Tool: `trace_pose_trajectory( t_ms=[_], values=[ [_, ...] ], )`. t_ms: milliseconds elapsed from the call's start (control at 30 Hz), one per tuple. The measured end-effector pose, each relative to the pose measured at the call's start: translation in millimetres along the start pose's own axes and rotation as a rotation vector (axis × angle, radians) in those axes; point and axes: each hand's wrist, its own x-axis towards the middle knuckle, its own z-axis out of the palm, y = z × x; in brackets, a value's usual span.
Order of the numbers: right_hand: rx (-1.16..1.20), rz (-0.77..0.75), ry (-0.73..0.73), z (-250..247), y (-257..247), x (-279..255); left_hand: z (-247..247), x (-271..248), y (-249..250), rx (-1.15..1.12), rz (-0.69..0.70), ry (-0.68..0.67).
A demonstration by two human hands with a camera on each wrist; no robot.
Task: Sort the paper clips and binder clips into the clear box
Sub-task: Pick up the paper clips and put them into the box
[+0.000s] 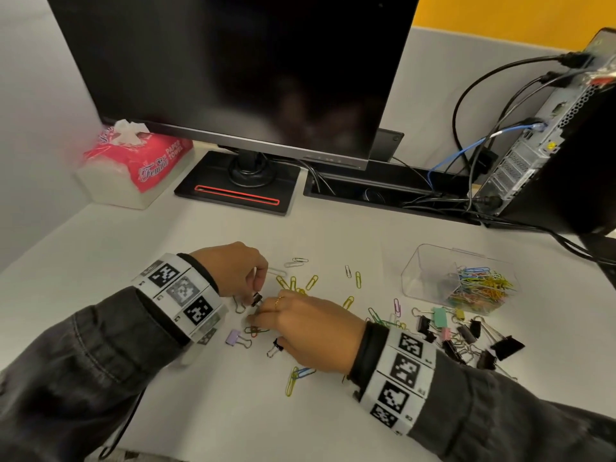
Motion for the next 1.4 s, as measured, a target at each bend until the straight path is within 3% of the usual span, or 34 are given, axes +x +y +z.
trace_pose_trajectory(
  t_ms=[167, 333, 700, 833, 933, 1100, 1200, 1300, 1400],
  values=[
    [-0.132, -0.075, -0.01, 2.7, 7.0, -3.9, -1.2, -1.0, -2.8, -0.013, 0.012, 0.009],
    [-0.132, -0.012, 0.009, 1.6, 27.5, -46.2, 1.8, 2.2, 5.3, 0.007, 0.114, 0.105],
    [0.038, 0.103, 0.08, 2.7, 48.8, -77.8, 40.2, -18.1, 67.7, 0.128, 0.217, 0.016],
    [0.084, 0.053, 0.149, -0.8, 41.0, -77.2, 43.3, -17.1, 66.0, 0.152, 0.191, -0.017],
    [0.111, -0.03, 0.119, 6.3, 27.1, -73.4, 36.4, -14.9, 53.5, 0.155, 0.127, -0.002],
    [0.033, -0.038, 0.053, 11.4, 15.1, -71.4, 25.2, -12.3, 32.6, 0.126, 0.044, 0.024],
    [0.056, -0.093, 0.077, 6.8, 9.3, -73.3, 17.4, -12.0, 24.8, 0.121, 0.021, 0.024],
    [0.111, -0.208, 0.001, 9.3, 3.7, -70.4, 9.4, -10.8, 18.4, 0.081, -0.001, 0.047],
    [0.095, -0.213, -0.065, 8.8, 6.5, -69.3, 2.3, -10.4, 9.1, 0.055, -0.02, 0.062]
  ],
)
